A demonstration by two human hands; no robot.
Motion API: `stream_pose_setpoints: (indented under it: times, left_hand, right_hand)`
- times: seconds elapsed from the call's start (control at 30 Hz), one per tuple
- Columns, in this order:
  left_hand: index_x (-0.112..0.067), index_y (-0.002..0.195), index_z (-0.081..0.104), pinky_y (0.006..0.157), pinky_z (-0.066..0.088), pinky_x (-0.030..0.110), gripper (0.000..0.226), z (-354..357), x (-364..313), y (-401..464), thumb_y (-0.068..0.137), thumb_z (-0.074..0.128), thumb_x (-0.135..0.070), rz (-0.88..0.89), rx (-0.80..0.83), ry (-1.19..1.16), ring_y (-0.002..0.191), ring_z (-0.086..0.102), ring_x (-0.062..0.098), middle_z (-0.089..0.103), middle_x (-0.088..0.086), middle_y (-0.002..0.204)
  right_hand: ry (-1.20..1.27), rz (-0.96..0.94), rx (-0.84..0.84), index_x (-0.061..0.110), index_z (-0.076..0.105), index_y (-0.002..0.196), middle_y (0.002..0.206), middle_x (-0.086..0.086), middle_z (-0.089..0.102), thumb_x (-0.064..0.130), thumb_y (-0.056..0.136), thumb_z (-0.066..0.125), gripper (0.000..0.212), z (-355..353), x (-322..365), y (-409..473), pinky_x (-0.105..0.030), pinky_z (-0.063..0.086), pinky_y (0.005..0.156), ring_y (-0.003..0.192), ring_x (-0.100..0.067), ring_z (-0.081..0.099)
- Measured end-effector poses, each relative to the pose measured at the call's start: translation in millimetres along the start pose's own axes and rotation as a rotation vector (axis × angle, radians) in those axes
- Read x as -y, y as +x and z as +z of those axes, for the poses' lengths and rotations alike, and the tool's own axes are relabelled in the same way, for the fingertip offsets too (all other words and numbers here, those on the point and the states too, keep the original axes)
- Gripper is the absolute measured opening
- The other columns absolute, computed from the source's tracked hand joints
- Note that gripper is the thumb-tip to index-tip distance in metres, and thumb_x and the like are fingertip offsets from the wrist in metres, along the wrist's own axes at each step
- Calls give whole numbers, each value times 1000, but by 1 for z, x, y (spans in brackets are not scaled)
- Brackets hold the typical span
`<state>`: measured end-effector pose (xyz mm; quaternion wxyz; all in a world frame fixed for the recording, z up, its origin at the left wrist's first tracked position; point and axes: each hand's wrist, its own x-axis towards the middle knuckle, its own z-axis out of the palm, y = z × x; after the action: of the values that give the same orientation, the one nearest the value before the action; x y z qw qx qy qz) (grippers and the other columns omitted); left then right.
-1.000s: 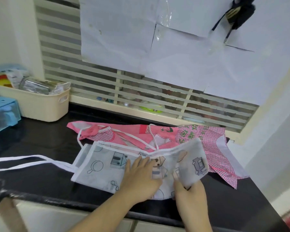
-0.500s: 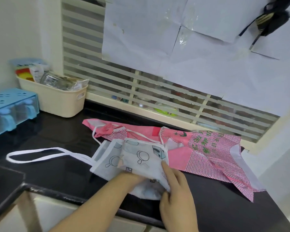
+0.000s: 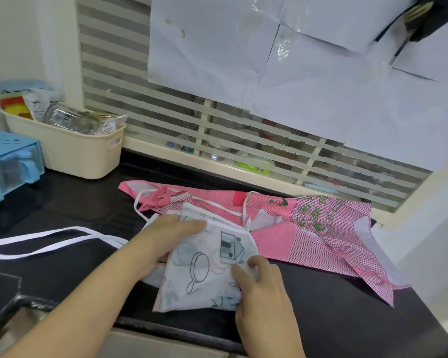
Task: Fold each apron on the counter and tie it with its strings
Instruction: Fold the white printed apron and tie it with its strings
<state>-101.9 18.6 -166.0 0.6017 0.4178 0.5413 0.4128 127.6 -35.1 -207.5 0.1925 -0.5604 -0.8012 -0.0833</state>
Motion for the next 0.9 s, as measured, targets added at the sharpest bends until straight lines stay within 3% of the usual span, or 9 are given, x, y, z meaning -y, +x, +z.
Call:
stream_pose_setpoints:
  times: [0.1,0.17,0.23,0.33,0.47,0.57,0.63,0.77,0.9]
  left_hand:
    - [-23,100,75,73,64,33,7,-6,9,7,94,74,-20,132,-223,402,84,78,16,80,-3,89]
    - [-25,103,73,68,60,30,9,-6,17,9,98,70,-19,140,-252,349,83,77,16,79,-3,91]
    - [-27,108,72,71,57,29,11,-5,23,11,99,68,-22,139,-266,346,89,75,15,78,-5,98]
    - [-28,104,73,71,54,26,12,-5,22,12,100,67,-19,172,-299,349,91,73,14,77,-7,97]
    - [-28,88,70,64,48,27,15,-5,15,5,99,65,-20,265,-354,519,76,66,11,73,-7,83]
    - [-20,78,63,57,43,29,17,0,21,1,96,64,-19,270,-390,683,64,56,13,65,-2,74]
    - [-20,77,59,58,46,33,18,3,26,0,95,63,-20,289,-435,747,63,57,16,64,-2,73]
    - [-23,104,51,65,44,34,18,14,25,-5,100,62,-36,358,-562,1154,82,59,18,61,-6,95]
    - [-4,133,56,87,55,46,66,29,28,-5,79,87,-27,449,-594,1371,111,59,36,57,17,128]
  right_hand:
    - [236,86,-70,39,46,143,132,11,40,9,66,58,84,-2,1,0,-24,53,68,108,-10,52]
    - [482,295,-78,36,43,142,124,17,43,17,78,64,70,-7,7,-1,-17,48,69,95,2,50]
    - [613,470,-12,31,56,125,102,16,62,24,82,71,47,-6,9,-1,-14,48,68,85,4,58]
    - [579,477,53,37,64,112,79,12,71,30,82,68,31,-8,9,-2,-25,54,70,79,-3,65]
    - [208,258,-53,26,73,113,82,6,63,19,51,69,62,-8,-5,-3,-35,48,59,70,-26,58]
    - [80,172,-53,28,72,115,84,4,47,9,39,78,79,-11,-12,-6,-30,33,48,60,-22,41]
    - [80,124,49,33,69,124,95,3,50,13,37,85,91,-8,-15,-9,-30,37,46,66,-22,48]
    - [-7,54,155,31,71,122,110,3,58,22,47,71,76,-3,-23,-13,-30,51,55,83,-23,58]
    - [-21,39,196,26,69,123,109,3,57,32,61,49,66,-7,-27,-16,-32,53,66,88,-24,56]
